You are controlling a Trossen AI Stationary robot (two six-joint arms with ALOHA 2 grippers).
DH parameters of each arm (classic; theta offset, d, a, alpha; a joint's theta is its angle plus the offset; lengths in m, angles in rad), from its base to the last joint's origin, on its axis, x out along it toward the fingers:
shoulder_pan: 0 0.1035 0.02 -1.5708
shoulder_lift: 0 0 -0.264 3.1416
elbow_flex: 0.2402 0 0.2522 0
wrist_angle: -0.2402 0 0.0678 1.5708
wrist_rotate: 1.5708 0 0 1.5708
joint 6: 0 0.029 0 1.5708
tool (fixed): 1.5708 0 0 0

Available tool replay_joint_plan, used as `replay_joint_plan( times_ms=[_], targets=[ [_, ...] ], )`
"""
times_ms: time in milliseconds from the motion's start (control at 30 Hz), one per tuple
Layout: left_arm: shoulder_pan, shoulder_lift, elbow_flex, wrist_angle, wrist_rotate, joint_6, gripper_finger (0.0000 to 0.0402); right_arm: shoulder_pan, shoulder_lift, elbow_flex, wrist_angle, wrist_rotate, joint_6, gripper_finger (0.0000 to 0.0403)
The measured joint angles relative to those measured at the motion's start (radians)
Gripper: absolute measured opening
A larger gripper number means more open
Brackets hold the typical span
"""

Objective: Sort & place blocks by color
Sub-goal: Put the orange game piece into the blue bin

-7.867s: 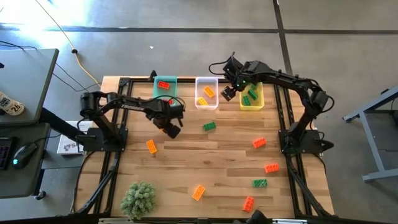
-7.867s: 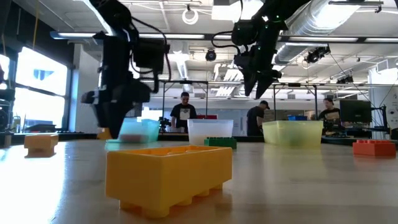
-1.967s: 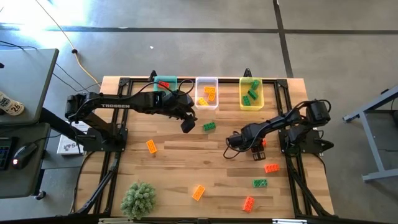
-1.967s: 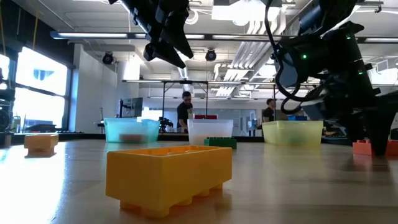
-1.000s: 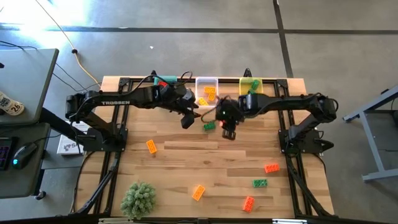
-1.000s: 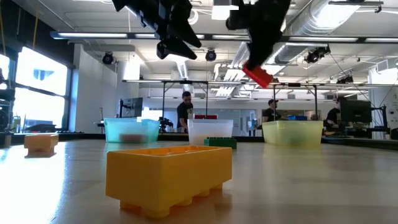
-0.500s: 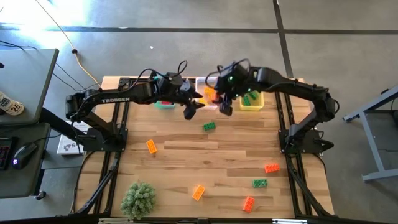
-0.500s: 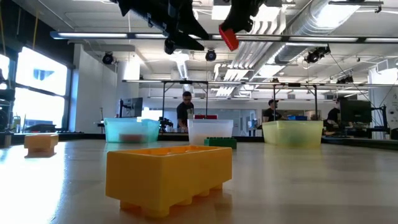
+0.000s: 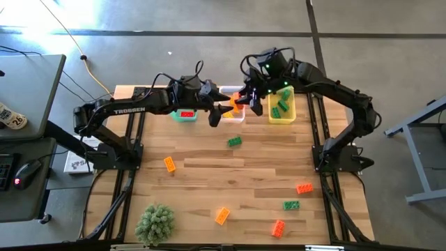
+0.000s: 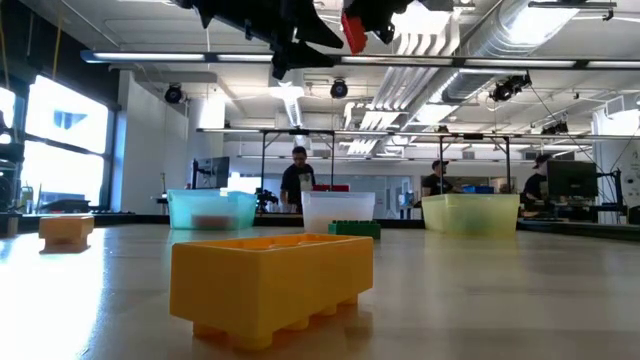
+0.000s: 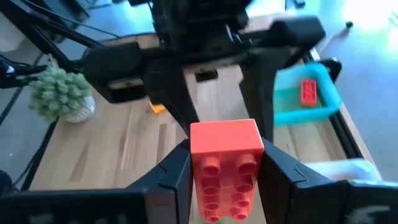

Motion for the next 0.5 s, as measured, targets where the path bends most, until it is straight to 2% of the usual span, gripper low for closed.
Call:
replay_joint_plan(
  times_ms=[133,300,500],
  targets=[
    [0.001,0.0,0.0,0.025,0.001,-0.006,0.0216,-0.008,0.002,0.0,0.035,-0.047,-0.005,0.0111],
    [-0.002,0.0,0.0,0.066,0.056,-0.007,0.0216,-0.008,0.002,0.0,0.044,-0.057,-0.005,0.0111],
    [-0.002,0.0,0.0,0.08,0.06,-0.061,0.0216,-0.008,0.002,0.0,0.048,-0.08,-0.003,0.0111]
  ],
)
